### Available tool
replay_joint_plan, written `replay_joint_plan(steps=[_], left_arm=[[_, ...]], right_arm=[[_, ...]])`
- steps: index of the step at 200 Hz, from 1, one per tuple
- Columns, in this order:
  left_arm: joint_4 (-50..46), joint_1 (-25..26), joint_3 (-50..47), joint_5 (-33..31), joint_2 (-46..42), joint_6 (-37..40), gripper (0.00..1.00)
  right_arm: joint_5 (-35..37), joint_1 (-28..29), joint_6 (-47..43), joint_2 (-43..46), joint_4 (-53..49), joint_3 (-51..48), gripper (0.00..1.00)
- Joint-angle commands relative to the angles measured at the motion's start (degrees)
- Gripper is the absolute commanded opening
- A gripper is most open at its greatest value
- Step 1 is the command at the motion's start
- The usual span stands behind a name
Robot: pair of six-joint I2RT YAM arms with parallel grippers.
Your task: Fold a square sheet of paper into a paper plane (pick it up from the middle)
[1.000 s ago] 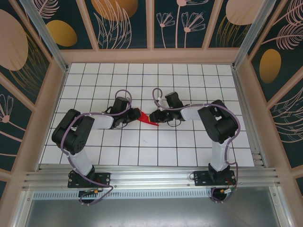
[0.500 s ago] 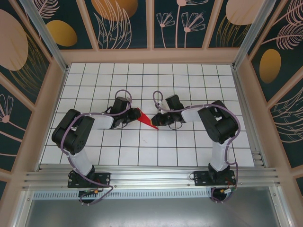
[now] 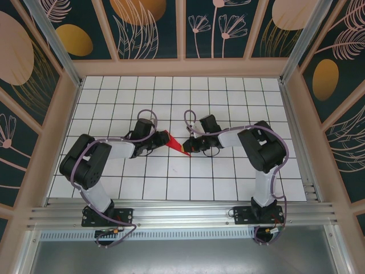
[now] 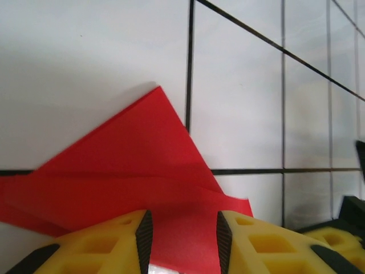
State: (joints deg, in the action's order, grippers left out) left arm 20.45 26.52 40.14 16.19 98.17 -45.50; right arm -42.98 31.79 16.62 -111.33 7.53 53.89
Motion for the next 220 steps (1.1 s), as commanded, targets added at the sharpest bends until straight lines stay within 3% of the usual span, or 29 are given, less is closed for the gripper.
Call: replay_joint_plan(steps=[1,89,145,220], left_arm=[[7.1,-0.1,-2.7,3.6,-4.6,-1.6,0.38],[14.7,3.8,-5.3,7.8,-2.4,-3.0,0.38],[11.8,4.5,-2.5,6.4,3.3,-3.7,0.34],[6.2,4.5,-0.7,2.2,4.7,-3.6,0.31]], right_arm=[[-0.2,-0.1,1.1,-2.5,0.2,0.0,0.00],[1.2,-0.2,4.6,-5.6,-0.5,1.2,0.00],[1.6,-0.1,4.4,-6.0,-1.2,1.4,0.00],[2.0,-0.1,3.8,-6.4,-2.0,1.6,0.00]])
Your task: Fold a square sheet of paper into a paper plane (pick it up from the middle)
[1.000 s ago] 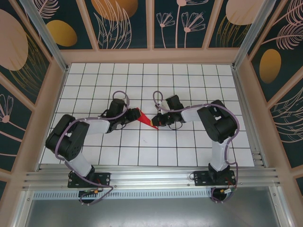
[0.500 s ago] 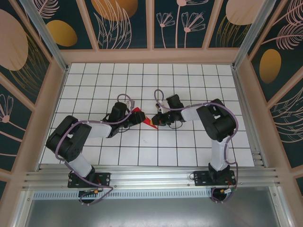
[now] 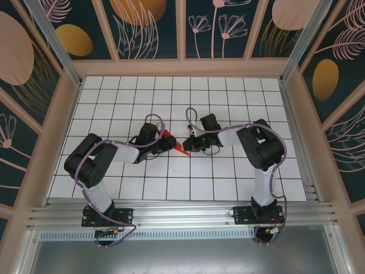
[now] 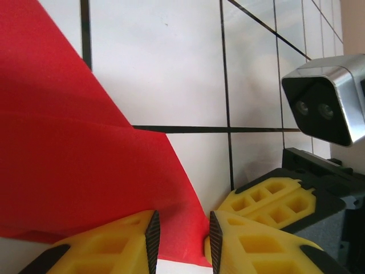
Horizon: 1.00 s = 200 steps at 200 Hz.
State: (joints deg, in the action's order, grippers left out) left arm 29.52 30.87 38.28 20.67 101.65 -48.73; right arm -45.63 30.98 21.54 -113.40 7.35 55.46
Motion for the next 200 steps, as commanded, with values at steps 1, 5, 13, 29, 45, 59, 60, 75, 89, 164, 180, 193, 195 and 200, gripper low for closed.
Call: replay_joint_plan(steps=[1,5,13,29,45,59,60,75,89,164,180,193,195,200], left_arm=[[-3.0,0.1,1.2,-2.3,1.3,-0.4,0.31],[-3.4,0.1,1.3,-2.5,1.3,-0.4,0.31],[-3.7,0.1,1.5,-2.9,1.6,-0.3,0.31],[-4.4,0.2,1.8,-3.3,1.9,0.0,0.31],[-4.9,0.1,2.2,-3.6,2.2,0.5,0.31],[-5.3,0.1,2.7,-3.8,2.3,0.9,0.31],[-5.3,0.1,2.6,-3.9,2.4,1.0,0.31],[-6.1,0.2,3.1,-4.4,2.5,1.2,0.31],[-6.6,0.1,3.3,-4.8,2.6,1.4,0.32],[-12.8,0.1,4.3,-8.2,4.3,0.9,0.32],[-13.1,0.2,4.4,-8.6,4.4,0.5,0.32],[-13.7,0.1,4.6,-8.9,4.6,0.3,0.31],[-13.8,0.1,4.6,-9.0,4.6,0.3,0.31],[-14.0,0.1,4.7,-9.2,4.6,0.3,0.31]], right_arm=[[4.7,0.7,-1.1,-4.3,-1.8,0.0,0.00],[4.7,0.7,-1.2,-4.3,-1.8,0.1,0.00],[4.8,0.7,-1.2,-4.3,-1.9,0.0,0.00],[4.8,0.7,-1.3,-4.4,-1.9,0.0,0.00],[4.8,0.7,-1.4,-4.5,-2.0,0.0,0.00],[4.8,0.7,-1.5,-4.6,-2.0,-0.1,0.00],[4.8,0.7,-1.5,-4.6,-2.0,0.0,0.00],[5.0,0.7,-1.6,-4.7,-2.2,-0.1,0.00],[5.1,0.7,-1.6,-4.6,-2.4,0.1,0.00],[2.9,0.7,-5.5,2.0,-6.0,1.5,0.11],[2.3,0.7,-7.5,2.4,-7.4,1.0,0.14],[2.3,0.7,-8.7,2.8,-8.1,0.4,0.15],[2.2,0.7,-8.9,2.9,-8.1,0.3,0.16],[2.5,0.7,-9.3,3.1,-8.3,0.0,0.16]])
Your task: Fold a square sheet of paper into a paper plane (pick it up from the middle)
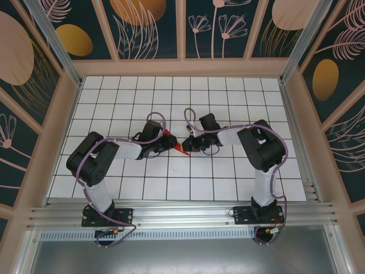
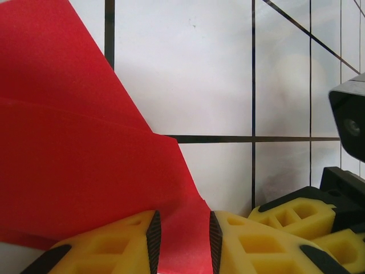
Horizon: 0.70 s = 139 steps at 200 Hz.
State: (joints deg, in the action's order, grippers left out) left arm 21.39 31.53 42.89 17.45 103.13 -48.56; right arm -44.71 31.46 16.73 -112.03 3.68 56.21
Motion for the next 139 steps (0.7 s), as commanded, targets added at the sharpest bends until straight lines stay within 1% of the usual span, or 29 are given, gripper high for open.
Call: replay_joint_plan(steps=[1,18,43,55,75,79,90,116,139], left_arm=[[-5.9,-0.5,0.0,-5.9,3.1,0.1,0.31],[-6.3,-0.5,0.2,-6.0,3.2,0.0,0.32],[-6.9,-0.5,0.6,-6.1,3.3,0.2,0.31],[-7.1,-0.5,0.6,-6.2,3.3,0.2,0.31],[-7.4,-0.5,0.8,-6.4,3.4,0.3,0.31],[-7.4,-0.5,0.9,-6.4,3.5,0.3,0.31],[-7.5,-0.5,1.0,-6.4,3.6,0.4,0.31],[-8.0,-0.5,1.1,-6.8,3.6,0.6,0.31],[-8.2,-0.5,1.2,-7.2,3.7,0.7,0.31]], right_arm=[[1.5,0.2,-4.5,1.8,-4.7,-0.8,0.16],[1.5,0.2,-5.6,2.7,-4.8,-1.5,0.20],[2.1,0.2,-7.5,3.1,-5.9,-1.7,0.21],[2.7,0.2,-8.2,2.9,-6.7,-1.7,0.18],[3.1,0.2,-9.1,2.7,-7.1,-2.0,0.10],[3.1,-1.3,-9.1,2.5,-7.1,-2.0,0.09],[3.1,-1.8,-9.0,2.4,-6.9,-2.2,0.05],[2.1,-2.6,-9.0,1.8,-6.6,-2.8,0.02],[1.7,-2.8,-9.0,0.9,-7.6,-2.8,0.02]])
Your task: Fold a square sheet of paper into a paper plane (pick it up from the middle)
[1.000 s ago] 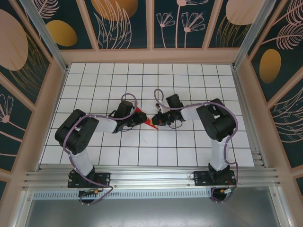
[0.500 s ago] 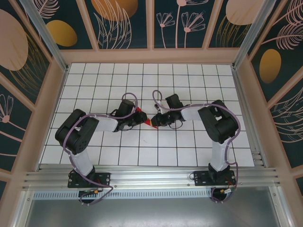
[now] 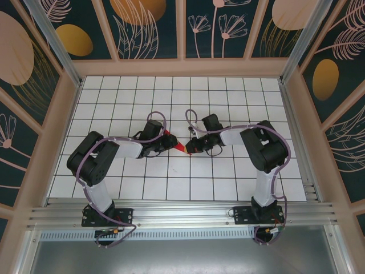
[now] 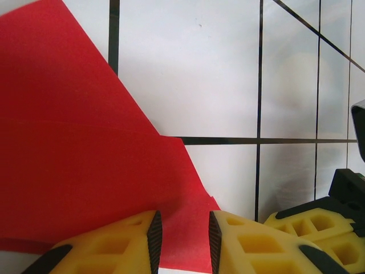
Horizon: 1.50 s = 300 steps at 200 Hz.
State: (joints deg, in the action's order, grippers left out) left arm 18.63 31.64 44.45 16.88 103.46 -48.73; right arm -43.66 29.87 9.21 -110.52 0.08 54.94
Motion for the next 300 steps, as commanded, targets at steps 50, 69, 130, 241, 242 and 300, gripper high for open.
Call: replay_joint_plan(steps=[50,69,130,241,242,300], left_arm=[[-6.3,-0.6,0.2,-7.0,4.0,0.9,0.31],[-6.7,-0.7,0.4,-7.3,4.2,1.1,0.31],[-7.4,-0.7,0.7,-7.5,4.4,1.6,0.31],[-7.7,-0.7,1.0,-7.5,4.6,1.7,0.30],[-7.7,-0.7,1.0,-7.5,4.6,1.7,0.31],[-7.8,-0.7,0.9,-7.4,4.6,1.8,0.30]], right_arm=[[0.9,-1.4,-0.5,1.6,-4.8,-1.8,0.10],[0.8,-1.6,-1.1,2.0,-5.1,-2.5,0.11],[1.6,-3.1,-1.0,3.3,-4.6,-4.7,0.06],[8.5,0.6,4.4,11.9,-4.1,-1.8,0.16],[8.5,0.7,4.5,11.8,-4.0,-1.8,0.16],[7.2,3.2,5.4,4.0,-4.5,2.2,0.13]])
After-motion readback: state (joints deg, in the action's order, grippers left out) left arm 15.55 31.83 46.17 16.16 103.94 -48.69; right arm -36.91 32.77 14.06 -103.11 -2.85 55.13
